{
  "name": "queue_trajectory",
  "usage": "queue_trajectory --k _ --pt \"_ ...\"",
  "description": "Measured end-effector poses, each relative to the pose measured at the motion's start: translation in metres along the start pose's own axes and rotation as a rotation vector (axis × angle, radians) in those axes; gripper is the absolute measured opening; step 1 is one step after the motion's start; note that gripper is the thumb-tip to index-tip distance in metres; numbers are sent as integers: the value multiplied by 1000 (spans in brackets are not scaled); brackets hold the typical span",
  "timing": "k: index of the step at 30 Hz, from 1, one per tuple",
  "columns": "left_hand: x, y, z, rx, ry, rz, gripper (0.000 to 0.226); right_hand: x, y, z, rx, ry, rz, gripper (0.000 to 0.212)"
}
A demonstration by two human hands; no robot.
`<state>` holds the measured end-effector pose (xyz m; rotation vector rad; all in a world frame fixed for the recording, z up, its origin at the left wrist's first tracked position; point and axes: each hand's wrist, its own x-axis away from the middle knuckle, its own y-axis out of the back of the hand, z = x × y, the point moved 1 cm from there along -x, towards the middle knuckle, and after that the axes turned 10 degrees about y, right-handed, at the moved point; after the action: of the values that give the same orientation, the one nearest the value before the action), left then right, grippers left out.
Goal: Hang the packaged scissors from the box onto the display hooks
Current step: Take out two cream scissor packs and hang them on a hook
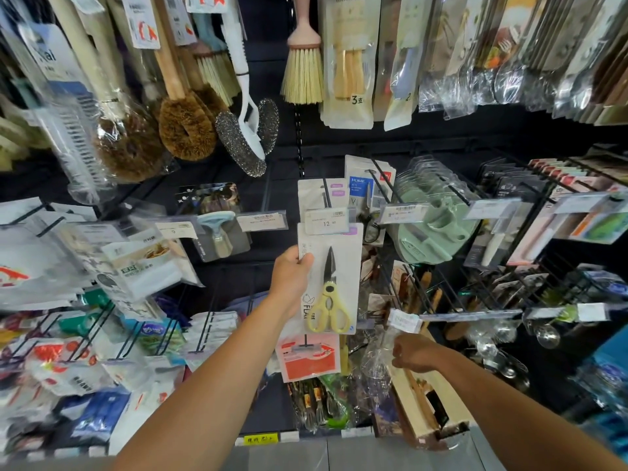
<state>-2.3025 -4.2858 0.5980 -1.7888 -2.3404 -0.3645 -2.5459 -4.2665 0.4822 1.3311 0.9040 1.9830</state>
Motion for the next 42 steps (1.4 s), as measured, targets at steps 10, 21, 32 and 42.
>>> queue_trajectory --k 10,21,32,42 --pt "-6 -6 -12 -7 -69 -48 29 3 -5 -7 -14 -20 -29 41" --pt "-21 -12 -7 -7 -68 -65 27 -2 -6 -21 -22 -12 26 25" --pt "-39 -14 -2 -78 -106 -188 18 -14 -6 -35 137 120 17 12" --pt "-65 -17 -9 -61 -77 -193 14 -26 -6 -39 153 70 90 11"
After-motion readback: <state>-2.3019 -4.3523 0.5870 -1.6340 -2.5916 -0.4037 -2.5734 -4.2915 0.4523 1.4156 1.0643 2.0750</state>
